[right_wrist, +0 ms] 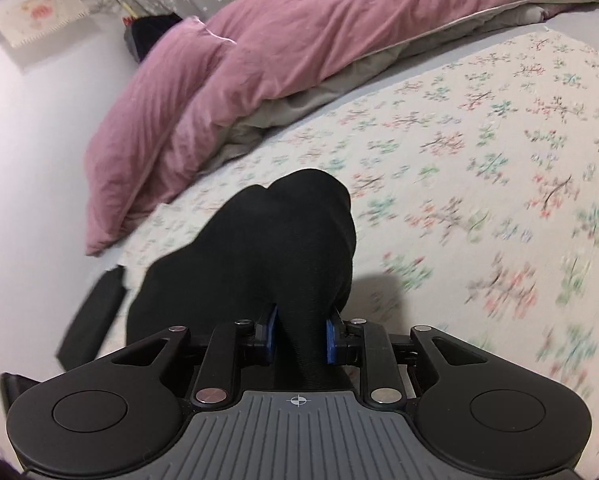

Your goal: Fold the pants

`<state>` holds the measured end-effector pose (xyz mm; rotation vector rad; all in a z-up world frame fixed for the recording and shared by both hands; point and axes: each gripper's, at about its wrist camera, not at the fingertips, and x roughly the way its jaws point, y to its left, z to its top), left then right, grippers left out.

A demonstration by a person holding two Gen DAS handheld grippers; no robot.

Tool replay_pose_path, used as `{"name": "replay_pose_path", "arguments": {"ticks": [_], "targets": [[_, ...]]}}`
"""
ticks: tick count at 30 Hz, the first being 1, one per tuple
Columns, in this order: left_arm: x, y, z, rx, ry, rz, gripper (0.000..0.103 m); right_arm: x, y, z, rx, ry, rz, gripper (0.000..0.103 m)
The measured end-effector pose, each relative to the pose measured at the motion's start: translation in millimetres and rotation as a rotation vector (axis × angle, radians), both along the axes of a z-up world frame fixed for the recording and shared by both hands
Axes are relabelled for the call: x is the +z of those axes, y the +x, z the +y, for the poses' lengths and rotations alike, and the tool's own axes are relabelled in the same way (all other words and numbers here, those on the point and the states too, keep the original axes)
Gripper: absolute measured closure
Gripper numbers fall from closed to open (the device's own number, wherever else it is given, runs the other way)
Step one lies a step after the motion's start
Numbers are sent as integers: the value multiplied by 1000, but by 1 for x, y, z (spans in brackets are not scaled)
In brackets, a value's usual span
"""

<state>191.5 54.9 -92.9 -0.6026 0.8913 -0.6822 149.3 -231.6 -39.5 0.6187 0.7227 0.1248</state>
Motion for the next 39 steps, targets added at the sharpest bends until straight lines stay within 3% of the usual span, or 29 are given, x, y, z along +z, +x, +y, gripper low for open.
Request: {"name": "replay_pose_path", "arguments": {"ticks": [4, 8, 10, 13, 16, 19, 23, 26, 29, 31, 35, 39], "targets": [[0, 3, -5, -25, 70, -27, 22, -27, 16, -4, -47, -49, 90, 65], [28, 0, -12, -54, 177, -104, 22, -31, -2, -3, -65, -100, 46, 56], [45, -6, -17, -52, 257, -183, 23, -22, -13, -2, -71, -137, 5, 53], [73, -21, -27, 1, 400, -378, 23, -5, -24, 5, -82, -228, -62, 53], [91, -24, -41, -8, 449, -489, 23, 8, -34, 17, -65, -302, -118, 50], [93, -22, -62, -79, 478, -537, 23, 15, -41, 30, -35, -359, -137, 50], [65, -18, -80, -148, 534, -499, 28, 10, -43, 54, 19, -413, -148, 50], [35, -17, -76, -118, 612, -450, 28, -4, -43, 63, 53, -429, -112, 50], [22, -11, -61, -74, 560, -374, 21, -23, -44, 73, 102, -451, -59, 50], [14, 1, -52, -69, 479, -266, 20, -38, -44, 79, 123, -444, -22, 49], [23, -12, -46, -36, 446, -267, 20, -37, -52, 81, 83, -445, -43, 49], [42, -32, -41, 3, 467, -293, 18, -22, -70, 78, 82, -455, -57, 41]]}}
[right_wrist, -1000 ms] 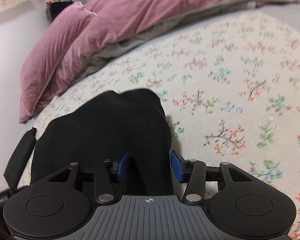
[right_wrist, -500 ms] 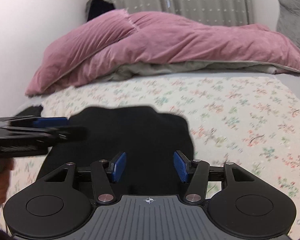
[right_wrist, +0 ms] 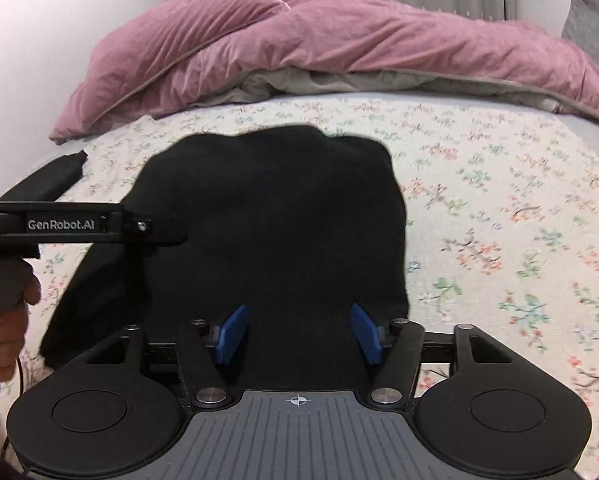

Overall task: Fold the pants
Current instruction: 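Lay the folded sweatpants flat and open both tools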

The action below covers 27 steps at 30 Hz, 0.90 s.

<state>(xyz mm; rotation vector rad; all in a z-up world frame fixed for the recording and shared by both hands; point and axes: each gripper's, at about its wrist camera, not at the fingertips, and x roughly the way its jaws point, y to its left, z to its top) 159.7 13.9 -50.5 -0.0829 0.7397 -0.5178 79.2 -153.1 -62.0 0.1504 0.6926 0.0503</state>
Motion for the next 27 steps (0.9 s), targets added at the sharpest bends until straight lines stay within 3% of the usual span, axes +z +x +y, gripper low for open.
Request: {"name": "replay_pose_path", "arguments": {"ticks": [12, 21, 27], "targets": [[48, -72, 18, 91, 136, -12, 2, 46, -70, -21, -111, 9, -21, 25], [48, -108, 7, 186, 261, 19, 0, 53, -104, -26, -189, 37, 24, 18], [49, -121, 5, 250, 271, 88, 0, 54, -123, -24, -192, 33, 38, 7]]}}
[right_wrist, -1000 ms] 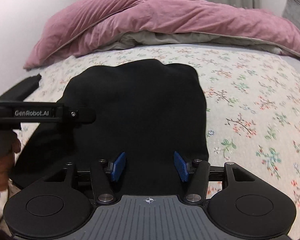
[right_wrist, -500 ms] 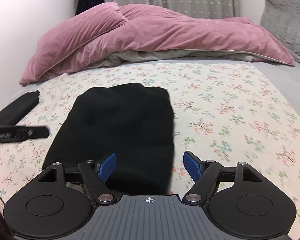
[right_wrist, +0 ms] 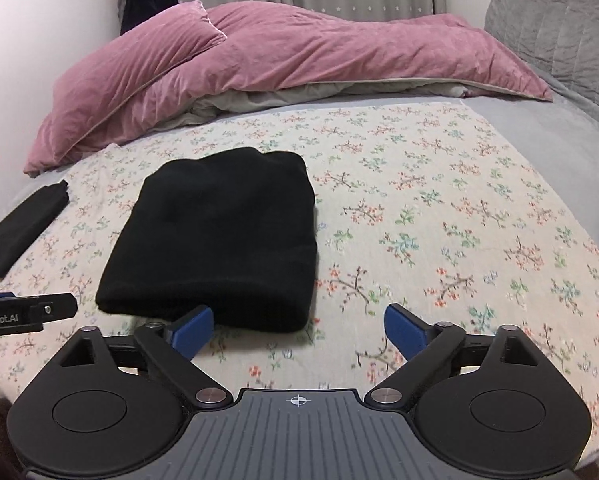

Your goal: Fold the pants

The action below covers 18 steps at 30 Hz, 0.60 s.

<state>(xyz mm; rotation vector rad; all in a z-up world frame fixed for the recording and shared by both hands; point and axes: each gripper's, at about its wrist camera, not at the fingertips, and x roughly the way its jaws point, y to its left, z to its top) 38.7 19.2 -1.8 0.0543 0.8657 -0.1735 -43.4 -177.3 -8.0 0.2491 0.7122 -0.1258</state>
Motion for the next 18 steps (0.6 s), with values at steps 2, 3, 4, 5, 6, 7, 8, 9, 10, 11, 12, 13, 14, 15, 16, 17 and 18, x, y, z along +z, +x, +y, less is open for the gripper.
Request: {"name": "replay_pose_path", "arguments": {"ticks": [2, 3, 4, 5, 6, 7, 8, 9, 10, 11, 12, 13, 14, 15, 16, 17, 18], "targets": [[-1, -5, -3, 0, 4, 19, 0, 0, -5, 0, -7, 1, 14, 7], [-2, -7, -6, 1, 17, 28, 0, -1, -6, 0, -13, -9, 23, 7], [-3, -8, -9, -2, 30, 30, 0, -1, -7, 0, -21, -23, 27, 7], [-4, -11, -12, 0, 37, 27, 0, -1, -7, 0, -29, -39, 28, 6], [-4, -12, -14, 2, 43, 22, 0, -1, -8, 0, -37, -51, 30, 6], [-5, -14, -17, -3, 45, 20, 0, -1, -8, 0, -46, -60, 31, 6], [-6, -15, -19, -9, 44, 20, 0, -1, -9, -1, -52, -66, 32, 6], [-6, -16, -21, -11, 44, 20, 0, -1, -9, -1, -51, -69, 31, 6], [-6, -17, -22, -16, 46, 20, 0, -1, -11, -2, -46, -69, 30, 6], [-6, -18, -24, -22, 50, 20, 0, -1, -11, -2, -42, -70, 30, 6], [-6, -18, -27, -27, 56, 19, 0, -1, -11, -1, -40, -73, 31, 6], [-7, -19, -28, -31, 61, 18, 0, -1, -12, -1, -40, -73, 29, 6], [-7, -19, -30, -33, 64, 18, 0, -2, -12, -1, -38, -71, 25, 6], [-8, -20, -31, -36, 66, 20, 0, -2, -12, 0, -33, -65, 25, 6], [-8, -20, -31, -38, 66, 23, 0, -2, -12, 0, -30, -61, 28, 6], [-9, -20, -32, -41, 66, 26, 0, -3, -11, 1, -27, -62, 32, 6], [-9, -21, -32, -43, 67, 28, 0, -3, -11, 2, -24, -65, 35, 6]]}}
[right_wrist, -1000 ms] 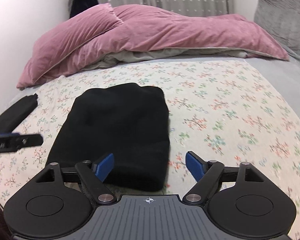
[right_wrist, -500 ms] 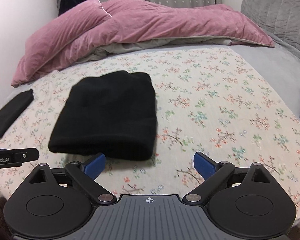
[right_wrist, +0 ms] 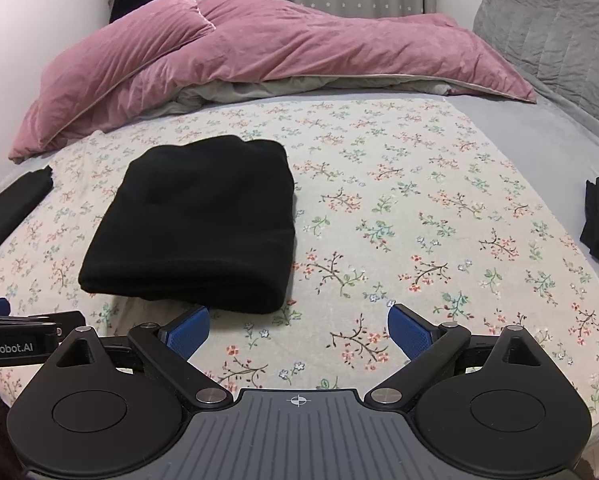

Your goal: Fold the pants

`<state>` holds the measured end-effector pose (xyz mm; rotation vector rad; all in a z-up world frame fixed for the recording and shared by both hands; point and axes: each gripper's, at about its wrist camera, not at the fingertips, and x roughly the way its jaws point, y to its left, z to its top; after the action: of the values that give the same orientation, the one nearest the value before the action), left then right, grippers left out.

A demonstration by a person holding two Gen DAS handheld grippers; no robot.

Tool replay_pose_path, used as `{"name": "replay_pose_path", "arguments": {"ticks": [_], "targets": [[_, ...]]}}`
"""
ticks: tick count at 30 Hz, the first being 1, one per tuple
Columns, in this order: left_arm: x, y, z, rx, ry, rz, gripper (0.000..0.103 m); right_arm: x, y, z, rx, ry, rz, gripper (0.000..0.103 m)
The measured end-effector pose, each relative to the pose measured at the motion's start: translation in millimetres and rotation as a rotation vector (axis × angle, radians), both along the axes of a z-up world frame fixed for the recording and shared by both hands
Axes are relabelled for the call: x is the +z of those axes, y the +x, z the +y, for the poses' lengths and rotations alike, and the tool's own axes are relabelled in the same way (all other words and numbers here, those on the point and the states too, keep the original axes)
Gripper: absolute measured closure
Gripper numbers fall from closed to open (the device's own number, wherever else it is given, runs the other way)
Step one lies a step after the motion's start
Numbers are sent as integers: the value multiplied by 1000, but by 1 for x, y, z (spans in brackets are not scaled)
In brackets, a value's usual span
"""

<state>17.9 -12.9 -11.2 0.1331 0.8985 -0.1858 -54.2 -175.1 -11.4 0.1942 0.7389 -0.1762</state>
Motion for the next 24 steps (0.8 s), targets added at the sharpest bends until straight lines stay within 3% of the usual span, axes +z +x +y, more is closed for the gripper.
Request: {"name": "replay_pose_path", "arguments": {"ticks": [24], "targets": [[-3, 0, -3, -7, -8, 19, 0, -4, 5, 10, 50, 10, 31, 5]]}}
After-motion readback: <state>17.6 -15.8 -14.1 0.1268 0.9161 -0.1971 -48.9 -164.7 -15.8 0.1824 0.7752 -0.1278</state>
